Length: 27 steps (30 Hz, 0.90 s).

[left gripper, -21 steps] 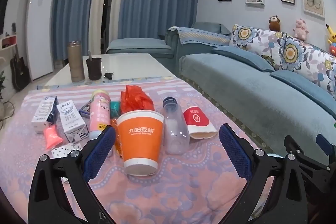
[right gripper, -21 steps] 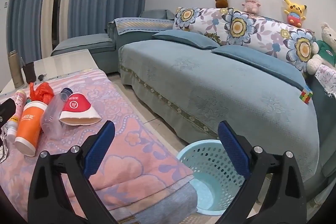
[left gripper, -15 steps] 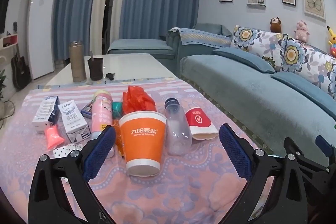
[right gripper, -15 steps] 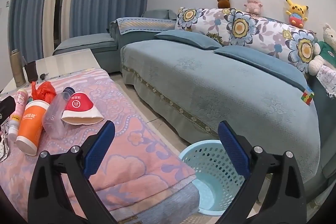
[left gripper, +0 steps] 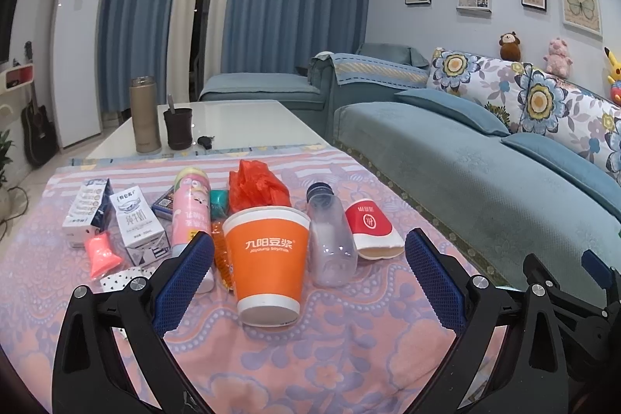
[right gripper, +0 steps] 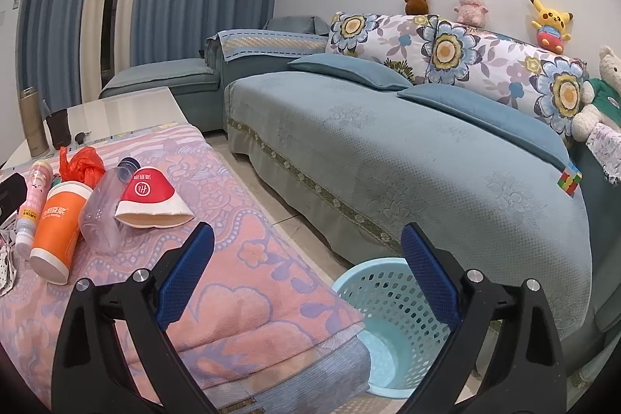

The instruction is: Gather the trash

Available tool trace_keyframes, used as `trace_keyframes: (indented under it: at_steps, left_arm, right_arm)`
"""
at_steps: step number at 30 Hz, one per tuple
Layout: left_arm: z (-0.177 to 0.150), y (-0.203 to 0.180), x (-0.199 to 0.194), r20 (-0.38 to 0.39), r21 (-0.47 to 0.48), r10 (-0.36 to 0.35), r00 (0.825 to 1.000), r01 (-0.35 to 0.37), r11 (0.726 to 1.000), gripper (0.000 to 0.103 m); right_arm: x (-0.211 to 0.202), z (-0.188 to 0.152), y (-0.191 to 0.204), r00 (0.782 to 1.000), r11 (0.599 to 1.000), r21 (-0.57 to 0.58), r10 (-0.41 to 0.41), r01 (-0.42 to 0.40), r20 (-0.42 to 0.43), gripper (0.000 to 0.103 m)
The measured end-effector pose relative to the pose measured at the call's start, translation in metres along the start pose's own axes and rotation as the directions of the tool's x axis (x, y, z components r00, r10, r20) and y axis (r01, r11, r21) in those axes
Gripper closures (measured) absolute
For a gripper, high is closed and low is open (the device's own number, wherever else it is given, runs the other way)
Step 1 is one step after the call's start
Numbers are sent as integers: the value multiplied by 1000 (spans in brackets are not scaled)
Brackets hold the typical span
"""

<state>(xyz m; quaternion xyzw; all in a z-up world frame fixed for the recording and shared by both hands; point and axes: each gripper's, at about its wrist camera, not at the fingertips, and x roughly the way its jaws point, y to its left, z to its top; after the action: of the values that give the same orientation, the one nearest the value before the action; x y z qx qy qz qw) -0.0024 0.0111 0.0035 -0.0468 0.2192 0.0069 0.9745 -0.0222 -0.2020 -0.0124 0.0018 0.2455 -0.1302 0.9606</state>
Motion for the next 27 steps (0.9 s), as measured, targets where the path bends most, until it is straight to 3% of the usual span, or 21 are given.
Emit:
trace_keyframes:
  at_steps: [27]
  left_arm:
    - [-2, 17, -1, -2, -32, 5, 1000, -5, 999, 8]
  right_arm:
    - [0, -2, 22, 999, 997, -66, 48, -48, -3, 23]
